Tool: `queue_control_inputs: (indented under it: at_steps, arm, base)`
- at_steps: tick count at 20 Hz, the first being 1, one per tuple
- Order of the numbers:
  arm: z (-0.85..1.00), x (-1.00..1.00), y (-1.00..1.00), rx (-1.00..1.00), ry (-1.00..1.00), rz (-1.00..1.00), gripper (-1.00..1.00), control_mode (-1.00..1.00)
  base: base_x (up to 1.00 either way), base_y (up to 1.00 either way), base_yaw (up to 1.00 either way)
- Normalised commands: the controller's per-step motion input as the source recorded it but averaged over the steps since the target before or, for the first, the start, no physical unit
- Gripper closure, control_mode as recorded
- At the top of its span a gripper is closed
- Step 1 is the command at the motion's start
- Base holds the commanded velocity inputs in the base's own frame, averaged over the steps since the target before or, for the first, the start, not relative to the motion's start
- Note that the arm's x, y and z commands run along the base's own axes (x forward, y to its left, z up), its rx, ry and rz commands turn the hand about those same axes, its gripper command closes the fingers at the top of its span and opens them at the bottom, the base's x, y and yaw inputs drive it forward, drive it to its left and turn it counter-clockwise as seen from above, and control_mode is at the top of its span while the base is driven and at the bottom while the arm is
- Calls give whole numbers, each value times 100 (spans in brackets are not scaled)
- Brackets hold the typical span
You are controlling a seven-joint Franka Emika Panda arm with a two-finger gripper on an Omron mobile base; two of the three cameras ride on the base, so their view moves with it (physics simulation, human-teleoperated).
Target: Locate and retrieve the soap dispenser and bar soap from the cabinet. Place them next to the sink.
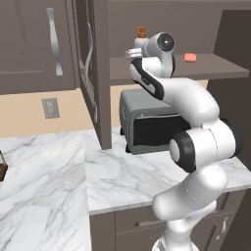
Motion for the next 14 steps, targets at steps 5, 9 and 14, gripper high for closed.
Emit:
queue_control_inputs:
  at_steps: [5, 9, 14]
  arm:
    - [-3, 17, 2, 0, 0, 0, -100, -100]
    - [-4, 15, 3, 0, 0, 0, 100, -100]
    - [-1, 4, 0, 0, 0, 0, 100, -100]
  base:
    - [0, 0, 0]
    - [0, 0, 0]
    - [0, 0, 0]
